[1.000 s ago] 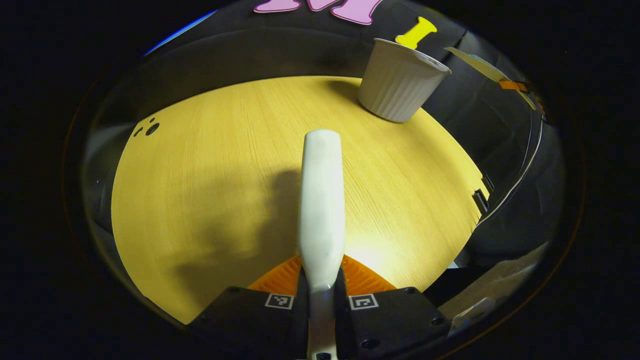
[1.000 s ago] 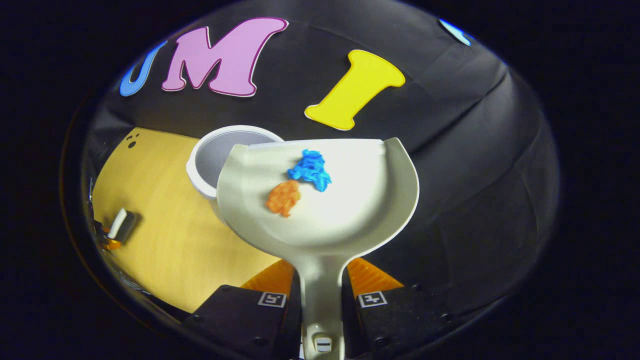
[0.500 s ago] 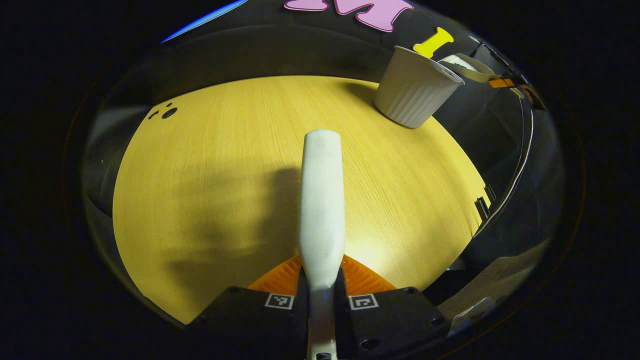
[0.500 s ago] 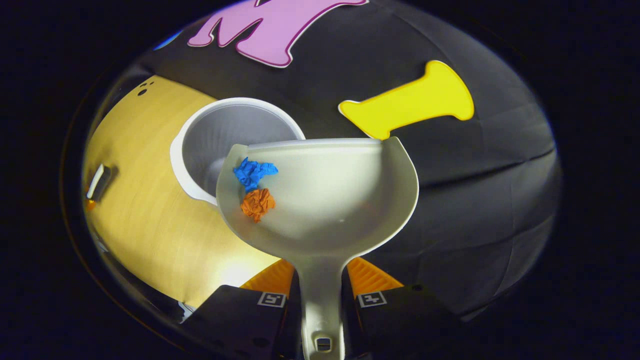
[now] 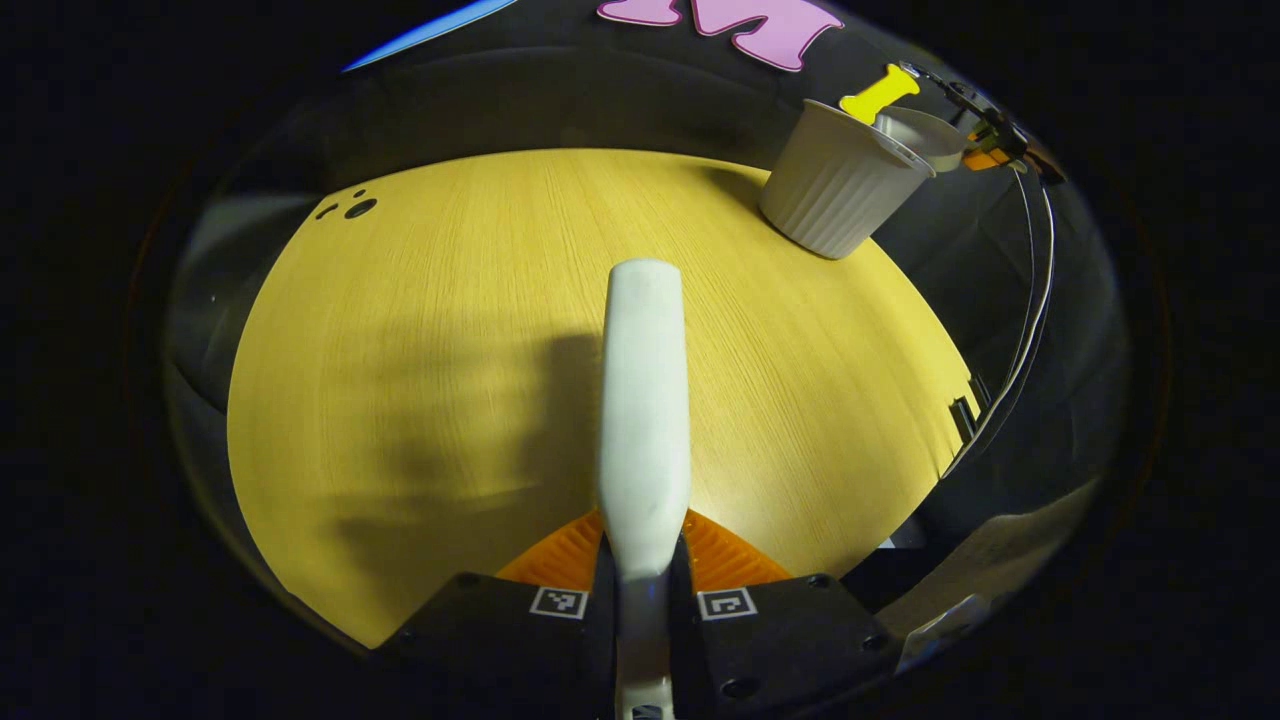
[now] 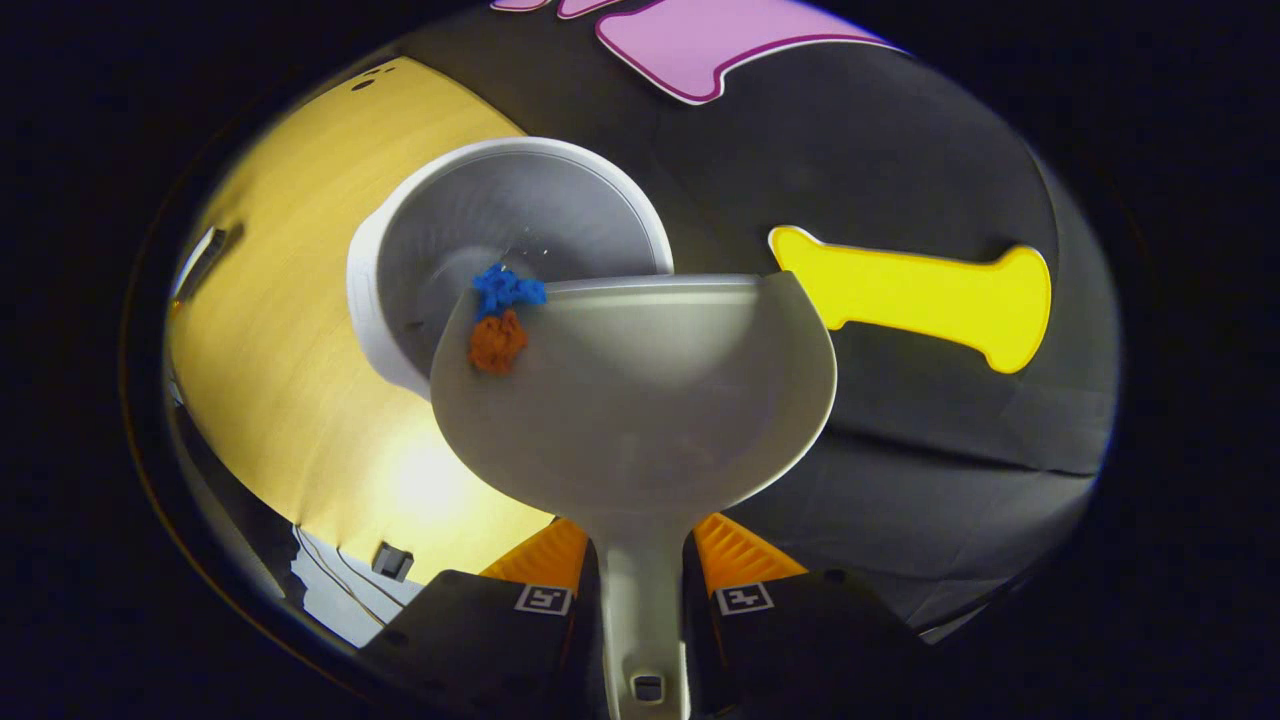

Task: Pick up the small broom and dustpan from the desktop, sweep the trash into the dustpan with the broom, and then empty the trash into the garbage bin.

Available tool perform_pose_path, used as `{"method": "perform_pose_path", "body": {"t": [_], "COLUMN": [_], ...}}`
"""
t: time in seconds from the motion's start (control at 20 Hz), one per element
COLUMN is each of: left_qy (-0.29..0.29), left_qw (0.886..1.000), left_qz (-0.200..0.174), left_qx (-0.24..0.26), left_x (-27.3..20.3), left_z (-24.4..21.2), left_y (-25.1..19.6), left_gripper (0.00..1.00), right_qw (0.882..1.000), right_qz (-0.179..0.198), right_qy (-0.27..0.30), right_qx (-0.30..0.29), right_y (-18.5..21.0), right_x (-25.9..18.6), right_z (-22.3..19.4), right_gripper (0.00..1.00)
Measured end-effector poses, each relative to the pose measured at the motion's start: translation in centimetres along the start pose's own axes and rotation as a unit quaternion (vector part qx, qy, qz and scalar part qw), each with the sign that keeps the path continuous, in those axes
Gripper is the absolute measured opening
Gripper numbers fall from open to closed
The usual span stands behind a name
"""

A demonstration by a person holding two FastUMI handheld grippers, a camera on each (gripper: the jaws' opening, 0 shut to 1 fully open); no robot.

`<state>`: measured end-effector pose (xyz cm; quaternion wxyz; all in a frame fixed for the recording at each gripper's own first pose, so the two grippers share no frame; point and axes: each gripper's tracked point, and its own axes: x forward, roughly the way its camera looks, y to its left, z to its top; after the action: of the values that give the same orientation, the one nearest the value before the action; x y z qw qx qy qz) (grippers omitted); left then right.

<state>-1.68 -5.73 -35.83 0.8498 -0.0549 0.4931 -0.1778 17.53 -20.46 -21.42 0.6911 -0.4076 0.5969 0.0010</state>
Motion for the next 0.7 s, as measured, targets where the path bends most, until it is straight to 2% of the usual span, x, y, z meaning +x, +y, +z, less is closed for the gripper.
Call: {"method": "perform_pose_path", "body": {"t": [0.25,0.4,0.5,0.55,0.6,0.7], "left_qy": [-0.004,-0.002,-0.003,-0.005,-0.006,-0.011], "left_qw": [1.0,1.0,1.0,1.0,1.0,1.0], "left_qz": [0.0,-0.001,0.001,0.003,0.004,0.007], "left_qx": [-0.008,-0.004,0.0,0.002,0.004,0.008], "left_x": [-0.1,-0.1,-0.1,-0.2,-0.1,-0.2], "left_z": [0.3,0.1,0.3,0.3,0.4,0.6], "left_y": [0.1,0.2,0.3,0.3,0.4,0.4], "left_gripper": [0.25,0.26,0.26,0.26,0.25,0.26], "right_qw": [1.0,1.0,0.998,0.995,0.992,0.982], "right_qz": [-0.002,-0.006,0.008,0.018,0.024,0.029], "right_qy": [0.005,-0.012,-0.035,-0.049,-0.064,-0.09], "right_qx": [-0.006,0.014,0.056,0.082,0.111,0.163], "right_y": [-0.2,-0.5,-0.5,-0.4,-0.3,-0.4], "right_x": [0.3,0.2,-0.1,-0.2,-0.6,-1.5], "right_z": [0.0,-0.2,-0.2,-0.5,-1.0,-1.9], "right_gripper": [0.37,0.37,0.35,0.37,0.39,0.37]}}
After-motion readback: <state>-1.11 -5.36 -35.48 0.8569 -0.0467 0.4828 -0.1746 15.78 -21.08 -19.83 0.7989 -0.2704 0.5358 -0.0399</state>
